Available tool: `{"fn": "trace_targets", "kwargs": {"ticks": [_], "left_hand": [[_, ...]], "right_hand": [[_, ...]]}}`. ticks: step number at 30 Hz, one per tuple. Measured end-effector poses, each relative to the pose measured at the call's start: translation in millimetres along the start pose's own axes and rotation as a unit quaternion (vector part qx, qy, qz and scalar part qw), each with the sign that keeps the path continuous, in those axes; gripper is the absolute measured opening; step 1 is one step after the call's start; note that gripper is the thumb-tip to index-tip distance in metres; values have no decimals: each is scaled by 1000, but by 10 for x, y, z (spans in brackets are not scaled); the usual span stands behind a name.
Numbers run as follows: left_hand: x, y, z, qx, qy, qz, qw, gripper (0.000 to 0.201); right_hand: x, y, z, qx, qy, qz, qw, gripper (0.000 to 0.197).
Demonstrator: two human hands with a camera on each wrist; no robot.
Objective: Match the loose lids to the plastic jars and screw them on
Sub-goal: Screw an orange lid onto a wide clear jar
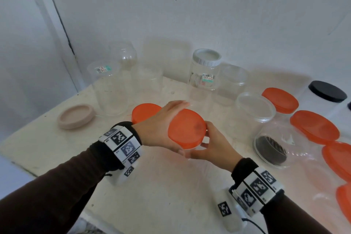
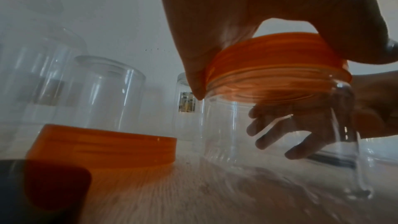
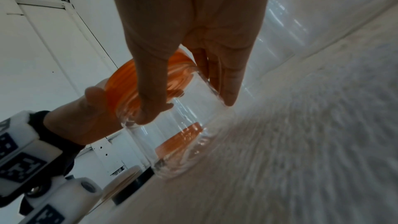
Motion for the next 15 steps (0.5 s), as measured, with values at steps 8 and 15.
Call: {"fn": "trace_targets", "kwargs": {"ticks": [8, 15], "left_hand": [[308, -65, 1, 9, -172, -102, 980, 126], [405, -62, 163, 52, -238, -126, 962, 114]], "right_hand": [[515, 81, -146, 49, -143, -130, 980, 121], [852, 111, 122, 189, -398, -192, 877, 99]]}}
Point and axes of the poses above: each hand's wrist, its own y-axis towards the middle knuckle, its own z-axis out of the palm, x = y × z, the point moved 7 cm from there along y, towards the middle knuckle, and after that the axes turned 13 degrees about -x, right-handed, at the moved point
